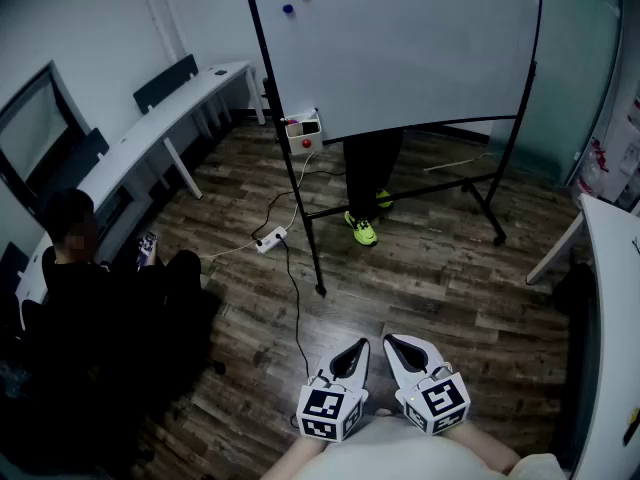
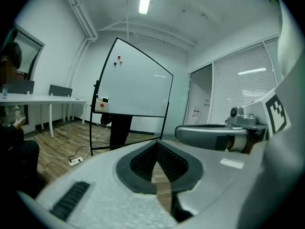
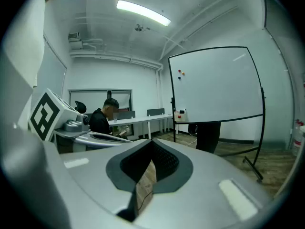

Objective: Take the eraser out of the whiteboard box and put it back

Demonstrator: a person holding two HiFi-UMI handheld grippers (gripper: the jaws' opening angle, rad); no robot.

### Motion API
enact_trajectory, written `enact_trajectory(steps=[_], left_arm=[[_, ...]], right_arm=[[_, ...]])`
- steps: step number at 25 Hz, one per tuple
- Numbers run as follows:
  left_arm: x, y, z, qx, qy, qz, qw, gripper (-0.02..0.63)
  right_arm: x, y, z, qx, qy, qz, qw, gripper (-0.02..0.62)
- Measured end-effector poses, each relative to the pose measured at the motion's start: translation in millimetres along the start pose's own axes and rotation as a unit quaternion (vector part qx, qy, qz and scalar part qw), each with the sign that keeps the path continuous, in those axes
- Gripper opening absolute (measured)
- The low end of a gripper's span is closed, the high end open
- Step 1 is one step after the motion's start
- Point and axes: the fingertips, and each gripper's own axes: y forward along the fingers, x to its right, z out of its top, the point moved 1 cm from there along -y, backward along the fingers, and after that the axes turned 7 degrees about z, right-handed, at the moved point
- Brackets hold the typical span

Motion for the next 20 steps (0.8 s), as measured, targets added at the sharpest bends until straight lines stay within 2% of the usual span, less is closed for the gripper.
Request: enact_trajectory(steps=[4, 10, 15, 20], left_arm=[[-2, -6, 10, 0.009, 0.009, 0.005, 0.9999, 0.0], [-3, -4, 16, 0.02, 0.013, 0.01, 0.9997, 0.0], [-14, -5, 11, 0.017, -0.002, 0.031, 0.9994, 0.0], [-31, 3, 9, 0.009, -0.016, 0.044, 0.9988, 0.0]], right_arm=[[-6, 1, 1, 0.007, 0.011, -0.003, 1.0, 0.003], [1, 0, 9, 0.022, 0.001, -0.009, 1.0, 0.003], [11, -1, 5, 0.025, 0.029, -0.01, 0.999, 0.005], [13, 13, 4, 0.017, 0.026, 0.0, 1.0, 0.005]])
